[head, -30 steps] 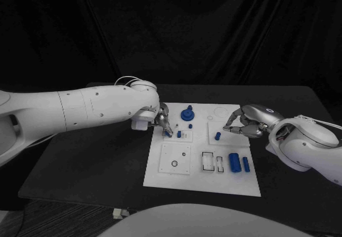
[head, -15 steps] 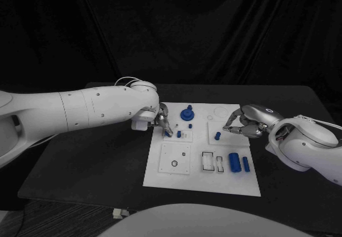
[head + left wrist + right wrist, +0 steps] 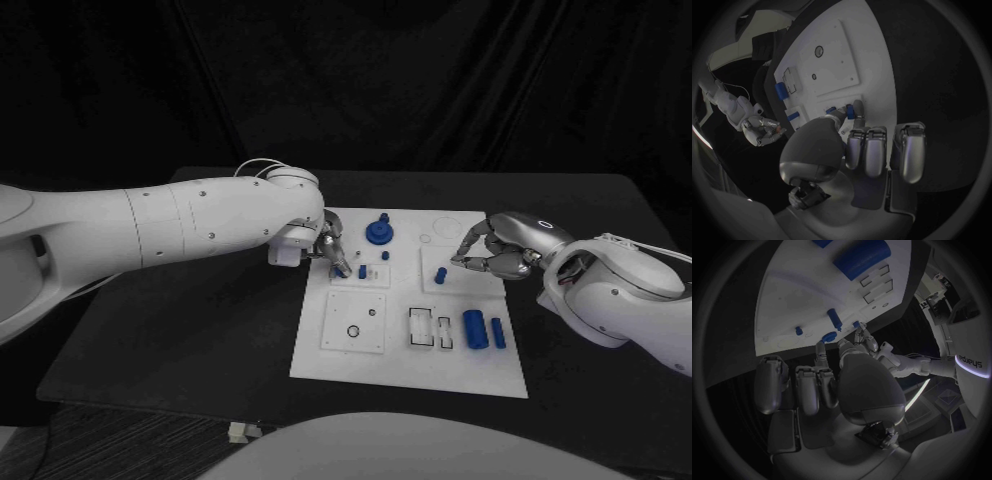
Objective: Assemble the parts on the task board
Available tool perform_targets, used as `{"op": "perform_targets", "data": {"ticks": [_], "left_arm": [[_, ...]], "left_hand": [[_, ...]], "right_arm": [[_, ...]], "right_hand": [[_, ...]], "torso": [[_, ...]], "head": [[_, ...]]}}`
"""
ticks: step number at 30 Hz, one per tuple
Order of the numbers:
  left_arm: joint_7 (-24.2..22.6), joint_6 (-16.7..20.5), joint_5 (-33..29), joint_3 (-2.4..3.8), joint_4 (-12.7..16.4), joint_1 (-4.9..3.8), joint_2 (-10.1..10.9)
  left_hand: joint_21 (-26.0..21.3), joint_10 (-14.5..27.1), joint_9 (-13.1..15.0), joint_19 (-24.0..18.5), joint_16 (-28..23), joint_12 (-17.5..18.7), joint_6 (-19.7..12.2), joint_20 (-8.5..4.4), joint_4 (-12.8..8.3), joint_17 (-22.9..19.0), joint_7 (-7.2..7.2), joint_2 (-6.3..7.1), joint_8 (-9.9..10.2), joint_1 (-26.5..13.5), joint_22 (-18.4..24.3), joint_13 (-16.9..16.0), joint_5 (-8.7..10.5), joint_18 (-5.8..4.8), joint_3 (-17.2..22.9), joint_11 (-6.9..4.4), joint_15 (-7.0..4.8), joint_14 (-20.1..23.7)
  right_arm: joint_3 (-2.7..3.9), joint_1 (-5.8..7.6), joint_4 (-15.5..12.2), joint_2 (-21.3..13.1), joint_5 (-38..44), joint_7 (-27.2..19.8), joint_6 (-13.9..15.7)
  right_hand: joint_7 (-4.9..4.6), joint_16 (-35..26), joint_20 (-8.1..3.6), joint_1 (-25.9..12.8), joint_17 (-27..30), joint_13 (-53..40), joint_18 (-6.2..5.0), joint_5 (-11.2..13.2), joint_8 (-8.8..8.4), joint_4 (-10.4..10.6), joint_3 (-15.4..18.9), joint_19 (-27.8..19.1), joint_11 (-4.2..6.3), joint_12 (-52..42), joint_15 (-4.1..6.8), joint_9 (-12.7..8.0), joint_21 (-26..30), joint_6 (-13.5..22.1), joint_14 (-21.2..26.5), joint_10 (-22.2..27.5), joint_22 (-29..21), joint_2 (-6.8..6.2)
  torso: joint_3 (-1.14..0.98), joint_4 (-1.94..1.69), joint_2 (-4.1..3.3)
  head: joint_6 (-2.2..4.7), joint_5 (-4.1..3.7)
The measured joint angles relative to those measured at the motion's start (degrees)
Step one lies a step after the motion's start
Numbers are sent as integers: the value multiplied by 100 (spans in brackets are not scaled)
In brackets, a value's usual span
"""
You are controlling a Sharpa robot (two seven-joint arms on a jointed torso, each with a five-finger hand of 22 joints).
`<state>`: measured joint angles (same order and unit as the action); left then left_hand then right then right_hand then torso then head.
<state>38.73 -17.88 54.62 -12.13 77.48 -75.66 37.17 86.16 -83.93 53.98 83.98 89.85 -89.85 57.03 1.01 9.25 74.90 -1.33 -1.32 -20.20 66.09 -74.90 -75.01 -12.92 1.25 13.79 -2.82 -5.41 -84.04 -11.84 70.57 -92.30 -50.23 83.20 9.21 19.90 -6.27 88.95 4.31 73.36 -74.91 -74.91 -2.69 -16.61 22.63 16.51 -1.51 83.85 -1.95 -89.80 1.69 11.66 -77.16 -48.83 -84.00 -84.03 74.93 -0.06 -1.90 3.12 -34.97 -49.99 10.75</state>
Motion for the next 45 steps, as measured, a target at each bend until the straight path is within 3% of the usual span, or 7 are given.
{"op": "perform_targets", "data": {"ticks": [14,23,45], "left_arm": [[-35,-1,5,1,-22,9,-36],[-58,-4,5,-1,-50,16,-74],[-77,-39,4,3,-127,20,-131]], "left_hand": [[-33,0,-17,0,0,0,2,0,16,0,-2,0,62,-46,0,0,69,0,16,0,0,0],[-63,-3,-75,0,0,0,14,0,153,0,-12,24,135,-270,0,0,489,0,-74,3,0,0],[-63,-17,-101,0,0,0,58,0,247,0,-45,62,166,-362,0,-1,461,1,-168,17,0,0]], "right_arm": [[0,-3,6,8,-1,10,-14],[0,-4,8,10,-1,17,-23],[0,-8,15,15,-1,31,-51]], "right_hand": [[0,0,0,22,0,0,0,1,0,0,0,0,0,0,0,0,0,0,0,0,-1,-22],[0,0,0,22,0,0,0,1,0,0,0,0,0,0,0,1,0,0,0,0,-1,-22],[0,0,0,45,1,-3,-1,-38,-28,0,0,0,0,0,0,-4,0,0,0,0,-3,0]], "torso": [[-1,-9,2],[-2,-9,0],[-1,-7,-4]], "head": [[0,-4],[0,-1],[0,3]]}}
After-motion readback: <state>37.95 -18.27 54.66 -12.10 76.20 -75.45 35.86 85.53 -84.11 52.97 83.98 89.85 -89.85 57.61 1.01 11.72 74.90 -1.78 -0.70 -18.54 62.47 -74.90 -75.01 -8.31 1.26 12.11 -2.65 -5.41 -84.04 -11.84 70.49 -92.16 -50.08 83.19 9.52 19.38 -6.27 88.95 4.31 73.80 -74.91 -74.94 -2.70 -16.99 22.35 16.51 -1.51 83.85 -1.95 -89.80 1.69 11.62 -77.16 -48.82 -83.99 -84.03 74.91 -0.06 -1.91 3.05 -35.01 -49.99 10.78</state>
